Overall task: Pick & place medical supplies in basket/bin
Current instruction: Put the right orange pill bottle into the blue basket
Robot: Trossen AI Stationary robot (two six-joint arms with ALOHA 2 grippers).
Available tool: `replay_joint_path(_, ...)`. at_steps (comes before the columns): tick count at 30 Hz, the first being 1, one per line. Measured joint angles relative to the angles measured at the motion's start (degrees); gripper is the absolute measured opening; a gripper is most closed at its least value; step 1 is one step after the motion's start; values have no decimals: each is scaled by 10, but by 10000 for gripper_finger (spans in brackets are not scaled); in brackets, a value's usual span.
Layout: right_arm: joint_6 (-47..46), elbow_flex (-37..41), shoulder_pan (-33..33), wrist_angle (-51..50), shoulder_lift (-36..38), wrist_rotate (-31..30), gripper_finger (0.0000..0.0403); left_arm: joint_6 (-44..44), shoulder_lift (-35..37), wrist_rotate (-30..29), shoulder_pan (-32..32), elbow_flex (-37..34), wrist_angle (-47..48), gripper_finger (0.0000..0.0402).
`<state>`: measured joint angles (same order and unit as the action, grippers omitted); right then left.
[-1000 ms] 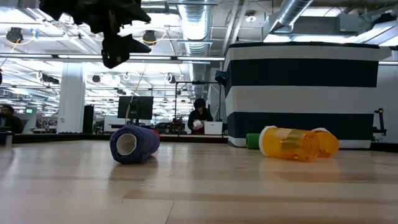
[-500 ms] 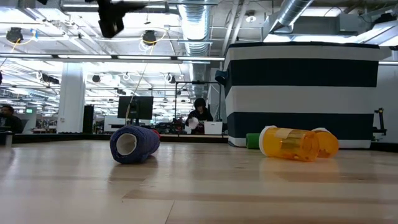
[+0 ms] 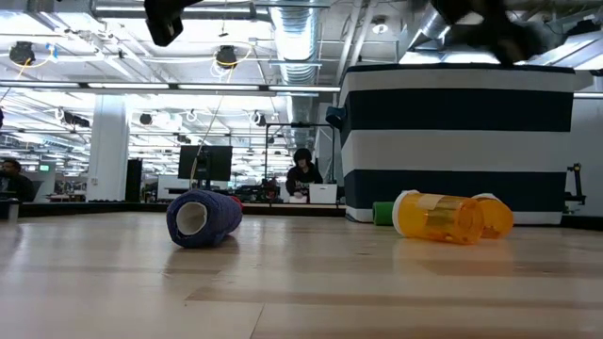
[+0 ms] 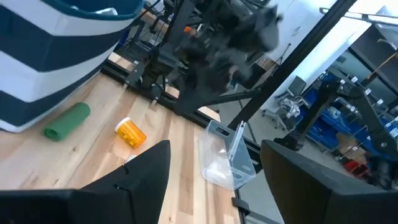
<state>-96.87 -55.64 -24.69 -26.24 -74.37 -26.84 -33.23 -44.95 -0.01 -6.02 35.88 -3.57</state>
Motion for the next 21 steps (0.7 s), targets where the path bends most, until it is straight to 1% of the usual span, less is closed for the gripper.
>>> replay_joint_path(2, -69, 0, -6, -88, 0, 12, 179, 8, 0, 0, 0, 0, -2, 242)
replay_joint_path(5, -147, 0, -8, -183, 0, 19, 183, 13, 0, 0, 0, 0, -4, 242)
replay_joint_path(10, -227, 1, -5, -267, -25, 33, 204, 13, 0, -11, 0, 0, -6, 242)
replay_joint_path(17, -260, 0, 5, -255, -107, 78, 245, 13, 0, -11, 0, 0, -23, 242)
replay_joint_path(21, -262, 0, 16, -223, -151, 90, 255, 11, 0, -11, 0, 0, -32, 242)
